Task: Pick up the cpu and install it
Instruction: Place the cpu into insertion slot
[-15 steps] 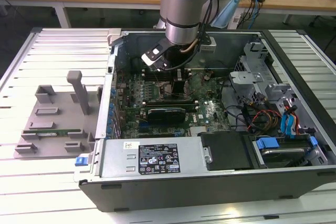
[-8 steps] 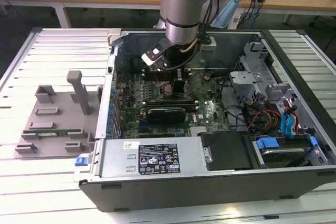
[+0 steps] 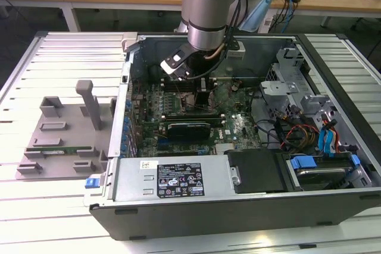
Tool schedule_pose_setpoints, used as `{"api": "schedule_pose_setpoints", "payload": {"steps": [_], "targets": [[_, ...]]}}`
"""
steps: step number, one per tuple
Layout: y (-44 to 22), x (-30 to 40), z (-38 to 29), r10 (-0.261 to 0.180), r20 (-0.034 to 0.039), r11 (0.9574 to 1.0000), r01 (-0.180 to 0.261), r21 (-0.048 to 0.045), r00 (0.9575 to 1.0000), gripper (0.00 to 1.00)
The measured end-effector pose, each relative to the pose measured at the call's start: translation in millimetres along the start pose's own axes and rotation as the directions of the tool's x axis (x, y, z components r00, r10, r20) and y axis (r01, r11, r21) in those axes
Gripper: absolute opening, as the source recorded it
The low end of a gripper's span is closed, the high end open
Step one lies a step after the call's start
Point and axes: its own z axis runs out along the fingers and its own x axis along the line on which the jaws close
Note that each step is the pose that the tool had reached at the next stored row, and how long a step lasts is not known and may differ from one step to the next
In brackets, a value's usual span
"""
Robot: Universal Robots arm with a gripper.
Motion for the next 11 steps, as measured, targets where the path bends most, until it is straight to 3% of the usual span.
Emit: {"api": "schedule_pose_setpoints", "payload": {"steps": [8, 11], "targets": [[0.0, -0.1, -0.1, 0.000, -0.0001, 1.0000, 0.000, 0.0001, 1.0000, 0.55], [-0.2, -0.6, -4.3, 0.000, 0.0055, 1.0000, 0.000, 0.0002, 1.0000, 0.55]]}}
